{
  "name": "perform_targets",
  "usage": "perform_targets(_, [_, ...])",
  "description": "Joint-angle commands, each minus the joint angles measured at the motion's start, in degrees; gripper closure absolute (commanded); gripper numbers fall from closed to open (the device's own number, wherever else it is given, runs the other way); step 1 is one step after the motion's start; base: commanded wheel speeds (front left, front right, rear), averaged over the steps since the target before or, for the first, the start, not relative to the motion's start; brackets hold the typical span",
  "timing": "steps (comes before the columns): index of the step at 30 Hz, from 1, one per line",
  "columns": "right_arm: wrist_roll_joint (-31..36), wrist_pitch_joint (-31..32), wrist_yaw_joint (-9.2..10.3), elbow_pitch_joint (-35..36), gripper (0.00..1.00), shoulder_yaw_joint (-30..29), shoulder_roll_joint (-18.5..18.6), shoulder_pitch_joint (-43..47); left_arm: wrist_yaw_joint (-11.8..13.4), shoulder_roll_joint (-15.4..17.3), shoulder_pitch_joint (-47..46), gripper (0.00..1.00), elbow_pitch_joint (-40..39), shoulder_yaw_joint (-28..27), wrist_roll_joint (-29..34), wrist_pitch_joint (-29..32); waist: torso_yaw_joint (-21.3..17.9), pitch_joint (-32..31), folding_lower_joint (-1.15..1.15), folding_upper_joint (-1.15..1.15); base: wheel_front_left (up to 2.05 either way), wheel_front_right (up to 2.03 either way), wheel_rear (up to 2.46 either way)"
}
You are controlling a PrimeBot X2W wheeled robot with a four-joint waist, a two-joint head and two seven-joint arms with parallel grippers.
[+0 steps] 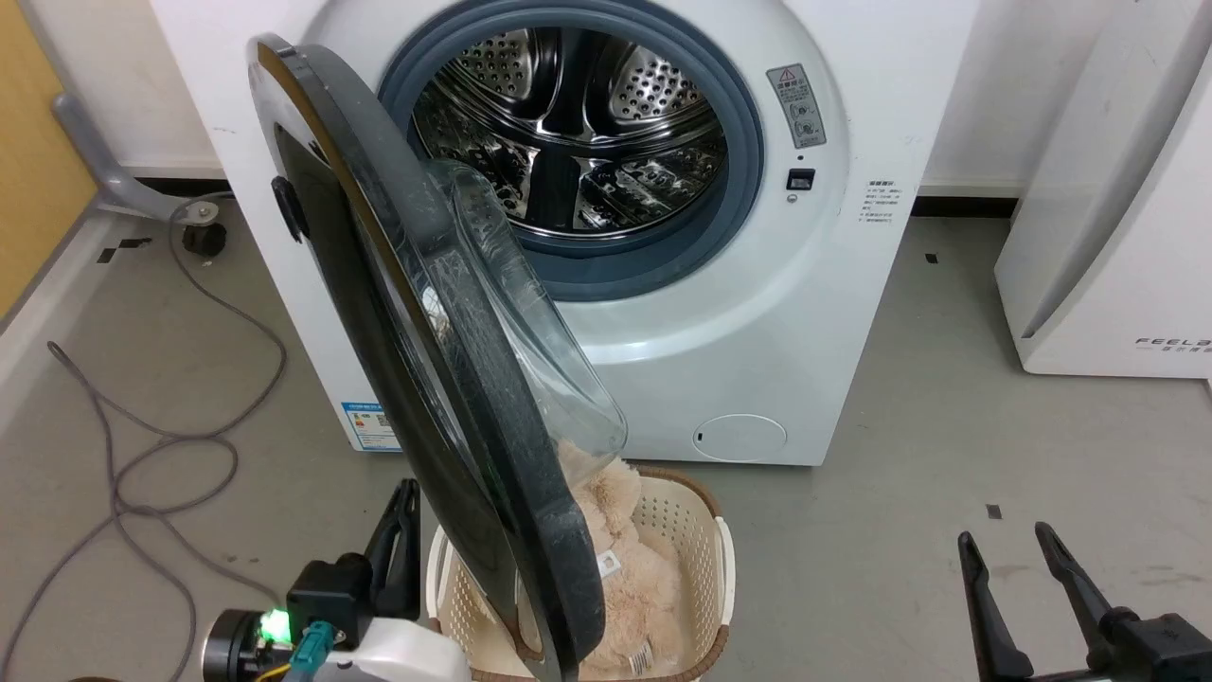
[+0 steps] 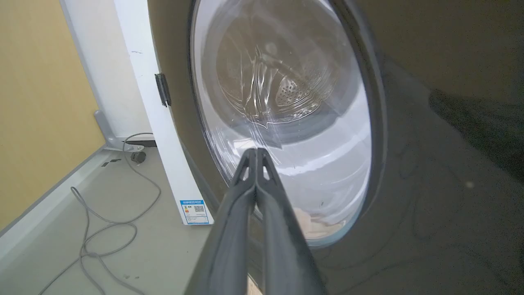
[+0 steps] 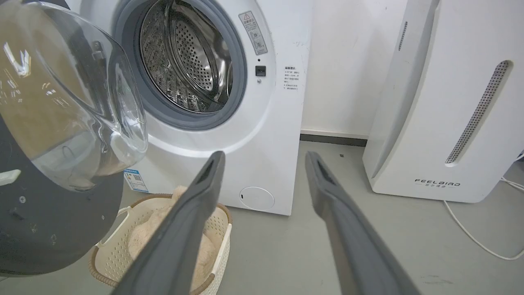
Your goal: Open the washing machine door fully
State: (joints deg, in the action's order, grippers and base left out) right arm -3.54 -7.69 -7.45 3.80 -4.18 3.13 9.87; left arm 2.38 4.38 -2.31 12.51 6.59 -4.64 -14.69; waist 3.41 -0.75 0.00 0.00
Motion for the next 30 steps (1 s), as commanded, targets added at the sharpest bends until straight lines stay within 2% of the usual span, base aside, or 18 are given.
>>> perform_targets(1, [-0.19,-0.26,-0.03,-0.22,0.0,-0.12,-0.24,-0.13,0.02,0.29,-0.44,1.0,-0.71,-0.12,0.36,-0.3,0.03,-0.01,0.0,0.0,0.0,0.0,0.0])
perform_targets(19, [0.79,0.13,-0.03,-1.42,0.0,-1.24,-0.25,-0.57,2.57,2.72,-4.22,1.0,-24.77,-0.91,4.76,0.15,0.34,-0.28,0.0,0.0,0.0,0.0,0.0])
perform_targets(30, [0.42,0.31,-0.03,-1.69,0.0,-1.13,-0.25,-0.53,1.3,3.63,-8.73,1.0,-39.92,2.99,7.64,3.33,0.38,-0.24,0.0,0.0,0.0,0.0,0.0])
